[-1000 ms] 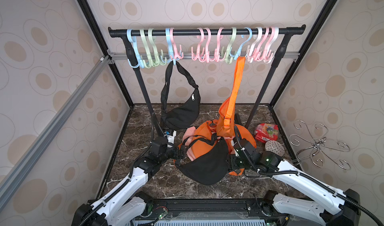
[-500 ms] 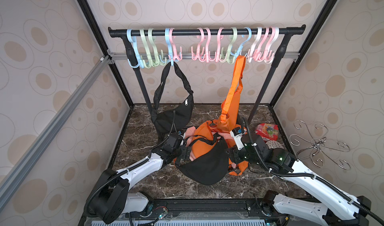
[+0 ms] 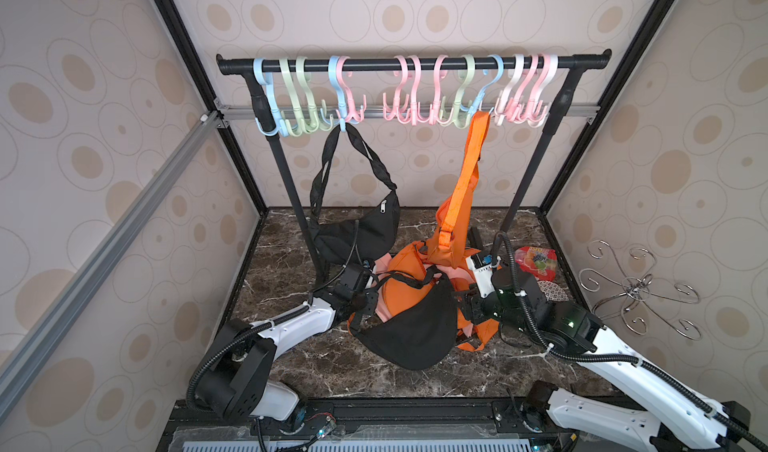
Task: Hang the bag on a hook
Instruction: Pick up the bag from the bag.
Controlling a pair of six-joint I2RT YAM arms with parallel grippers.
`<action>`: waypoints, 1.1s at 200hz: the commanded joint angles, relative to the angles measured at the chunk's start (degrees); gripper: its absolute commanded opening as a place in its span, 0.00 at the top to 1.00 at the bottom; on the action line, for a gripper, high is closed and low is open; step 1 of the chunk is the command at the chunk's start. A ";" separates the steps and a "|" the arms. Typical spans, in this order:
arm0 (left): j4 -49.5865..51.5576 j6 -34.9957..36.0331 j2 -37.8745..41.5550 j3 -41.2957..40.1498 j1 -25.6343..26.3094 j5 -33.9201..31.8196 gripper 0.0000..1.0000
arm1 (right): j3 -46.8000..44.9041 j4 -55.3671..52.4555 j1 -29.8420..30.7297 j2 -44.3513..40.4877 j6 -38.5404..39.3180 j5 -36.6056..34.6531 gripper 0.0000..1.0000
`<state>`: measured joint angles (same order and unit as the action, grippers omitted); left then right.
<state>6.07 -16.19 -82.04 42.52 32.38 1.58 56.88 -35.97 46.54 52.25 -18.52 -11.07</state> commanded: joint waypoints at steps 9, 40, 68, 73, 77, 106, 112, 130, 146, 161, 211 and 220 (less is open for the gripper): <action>-2.72 1.66 -0.50 1.70 0.54 -0.69 0.57 | -1.53 2.80 0.39 -0.78 0.08 -0.51 0.44; -2.44 2.21 -1.19 3.06 0.63 -2.23 0.81 | -1.82 3.83 0.32 -1.03 -0.22 -0.04 0.44; -0.55 3.37 0.27 5.03 1.86 -5.15 1.00 | -0.76 4.27 0.35 -1.16 2.04 -0.73 0.44; -0.45 3.79 0.94 5.24 2.40 -5.87 1.00 | 0.00 3.94 0.38 -0.79 2.88 -0.89 0.44; -0.51 4.20 1.52 5.36 2.79 -6.42 1.00 | 0.63 3.72 0.37 -0.48 3.60 -1.09 0.44; 0.62 5.79 7.83 6.48 6.84 -12.07 1.00 | 5.78 3.01 0.38 1.75 9.15 0.58 0.44; 1.17 6.02 9.37 6.73 7.64 -13.29 1.00 | 6.70 3.22 0.36 2.08 10.39 1.45 0.44; 2.34 6.96 14.70 7.18 10.06 -16.26 1.00 | 9.03 4.39 0.38 2.98 14.51 6.31 0.39; 3.17 7.60 18.52 7.93 12.37 -18.01 1.00 | 11.08 4.61 0.39 4.27 18.56 10.50 0.33; 4.58 8.41 20.68 9.49 14.32 -19.98 1.00 | 12.76 4.93 0.38 6.09 22.21 12.27 0.27; 9.28 11.24 22.00 15.87 17.40 -22.68 1.00 | 17.65 4.98 0.39 13.79 32.90 14.89 0.20; 9.48 11.39 22.10 16.50 17.86 -22.88 1.00 | 17.58 5.81 0.36 14.89 33.67 13.98 0.19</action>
<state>12.38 -7.31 -60.73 55.83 48.86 -18.87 73.34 -31.07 46.54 64.64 8.12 2.02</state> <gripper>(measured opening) 0.047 0.799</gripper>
